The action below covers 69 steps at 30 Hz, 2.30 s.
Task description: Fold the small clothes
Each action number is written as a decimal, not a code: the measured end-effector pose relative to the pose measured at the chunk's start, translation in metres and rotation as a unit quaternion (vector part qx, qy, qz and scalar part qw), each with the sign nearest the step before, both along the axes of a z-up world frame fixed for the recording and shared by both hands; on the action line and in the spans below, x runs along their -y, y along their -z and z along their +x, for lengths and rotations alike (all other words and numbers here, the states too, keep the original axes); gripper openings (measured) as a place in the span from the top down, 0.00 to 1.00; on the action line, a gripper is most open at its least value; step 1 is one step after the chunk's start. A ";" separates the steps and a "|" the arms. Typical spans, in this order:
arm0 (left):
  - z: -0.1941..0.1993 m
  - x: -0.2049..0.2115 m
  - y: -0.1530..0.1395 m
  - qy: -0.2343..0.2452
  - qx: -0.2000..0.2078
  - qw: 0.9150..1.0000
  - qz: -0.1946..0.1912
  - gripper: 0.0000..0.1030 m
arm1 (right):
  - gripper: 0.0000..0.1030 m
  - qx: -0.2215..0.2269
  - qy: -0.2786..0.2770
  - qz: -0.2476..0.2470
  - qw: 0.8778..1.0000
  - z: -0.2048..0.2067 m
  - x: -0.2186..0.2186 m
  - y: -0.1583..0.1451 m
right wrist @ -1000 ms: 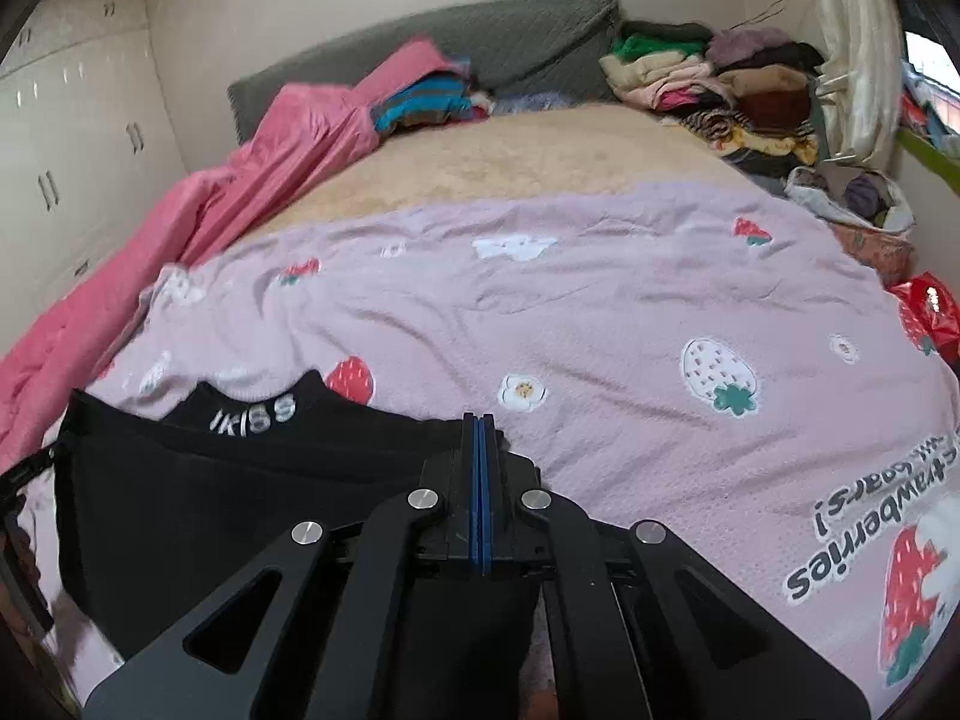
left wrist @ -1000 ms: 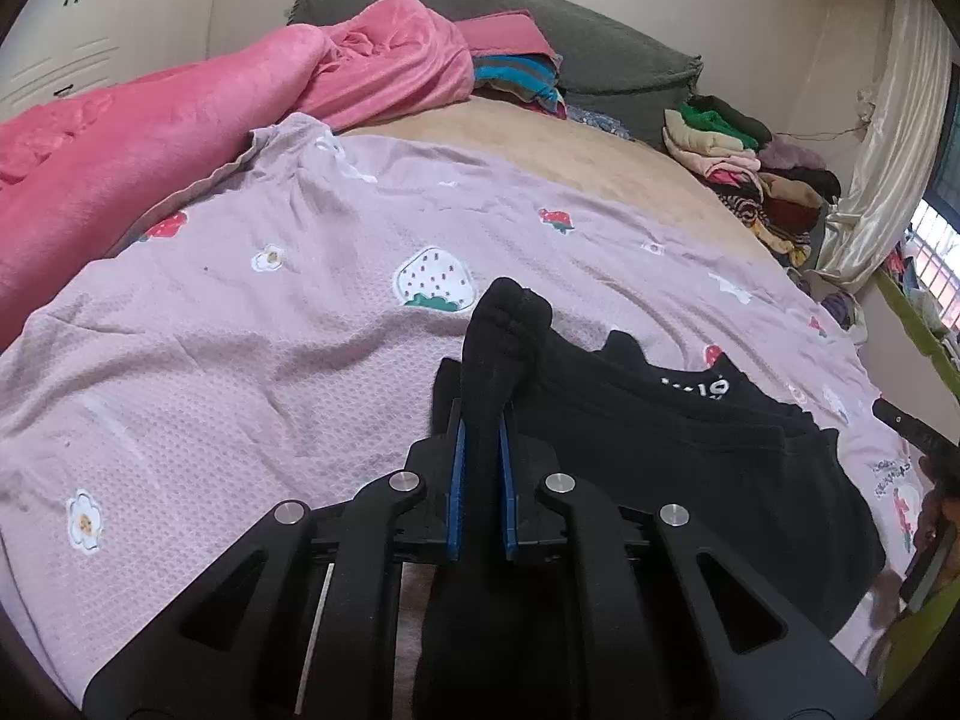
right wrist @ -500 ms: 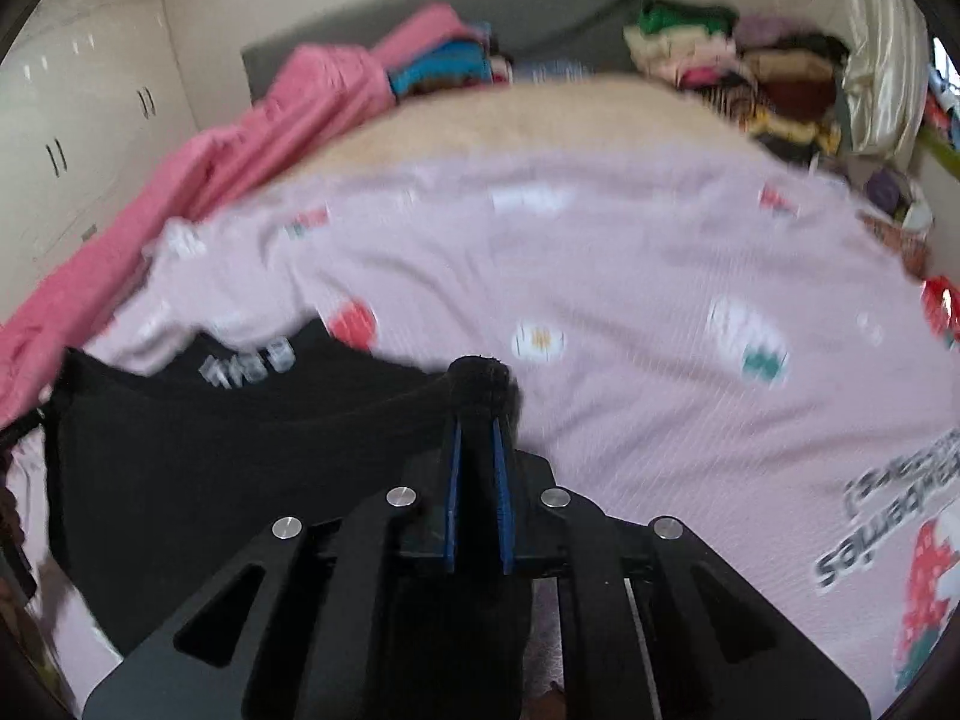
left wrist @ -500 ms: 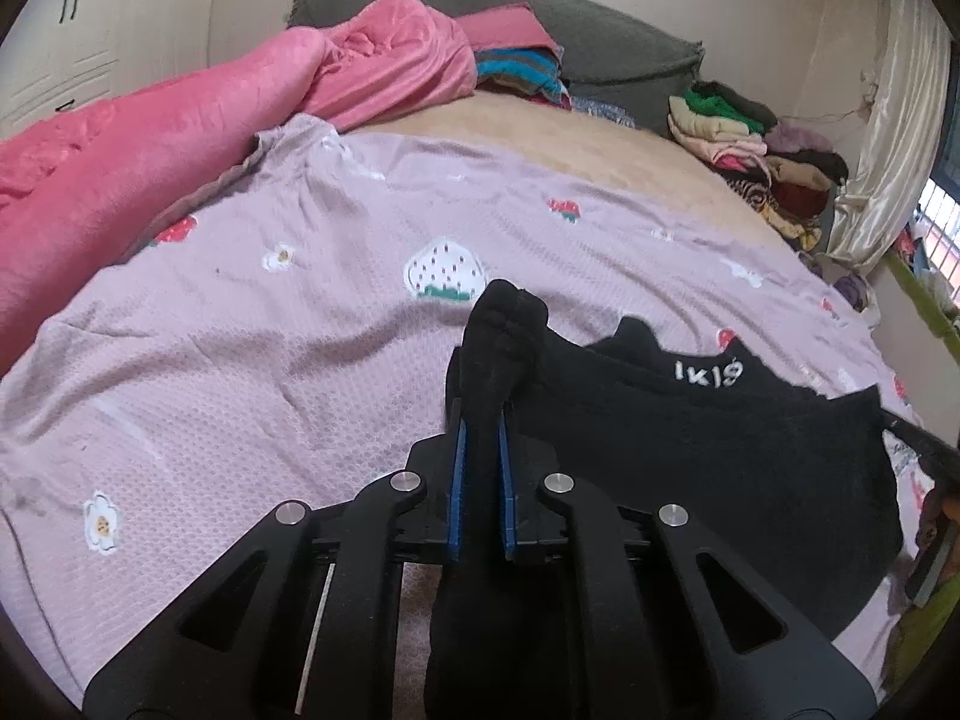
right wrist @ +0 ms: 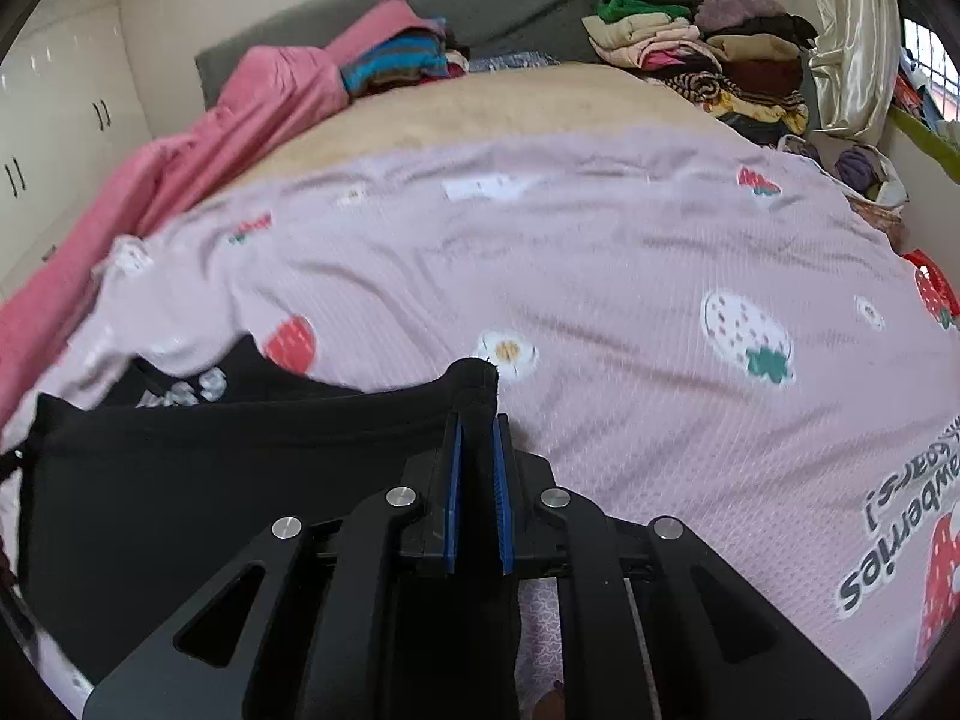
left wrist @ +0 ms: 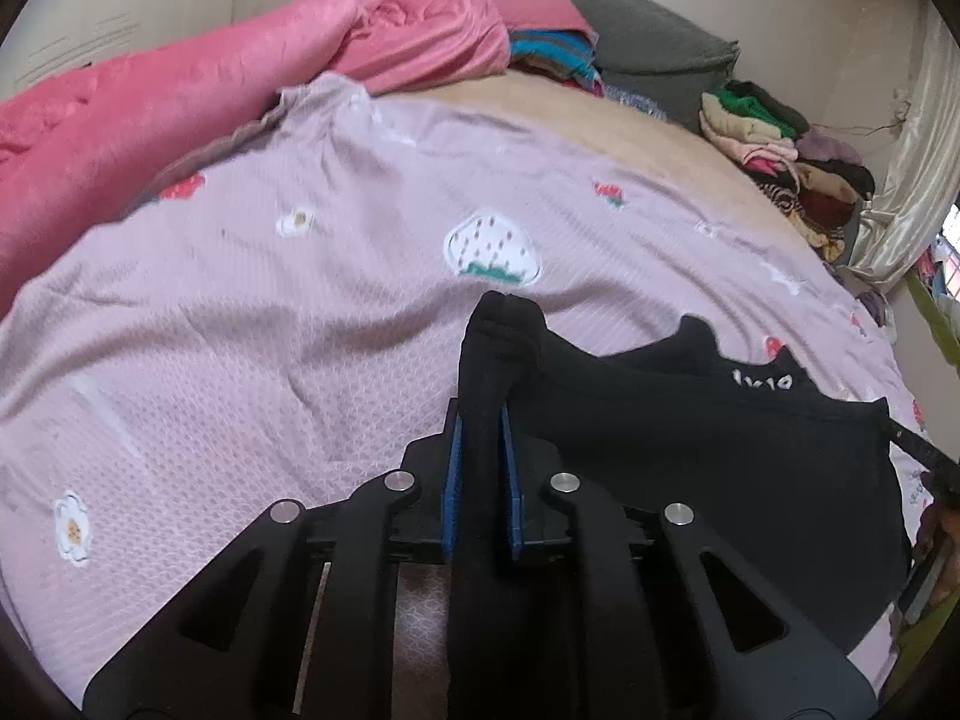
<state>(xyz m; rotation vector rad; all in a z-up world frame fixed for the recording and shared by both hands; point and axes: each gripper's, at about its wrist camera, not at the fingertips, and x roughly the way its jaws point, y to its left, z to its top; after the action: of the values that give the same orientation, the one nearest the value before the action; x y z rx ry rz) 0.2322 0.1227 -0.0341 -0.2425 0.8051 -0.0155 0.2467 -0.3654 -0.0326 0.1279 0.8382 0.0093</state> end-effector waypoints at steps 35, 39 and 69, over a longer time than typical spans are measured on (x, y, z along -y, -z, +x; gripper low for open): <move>-0.081 0.049 -0.038 0.026 0.038 0.997 0.057 0.29 | 0.44 0.033 -0.091 -0.033 0.995 -0.115 -0.048 -0.034; -0.085 0.058 -0.035 0.035 0.034 0.997 0.061 0.29 | 0.43 0.034 -0.096 -0.030 0.994 -0.121 -0.049 -0.034; -0.112 0.093 0.016 0.090 -0.051 0.992 0.073 0.29 | 0.43 -0.041 -0.111 -0.029 0.993 -0.138 -0.057 0.006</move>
<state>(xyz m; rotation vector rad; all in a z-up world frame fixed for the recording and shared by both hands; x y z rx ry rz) 0.1203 0.0294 -0.0506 -0.0323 0.9229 -0.1143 0.1084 -0.3080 -0.0389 -0.0195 0.9312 0.1899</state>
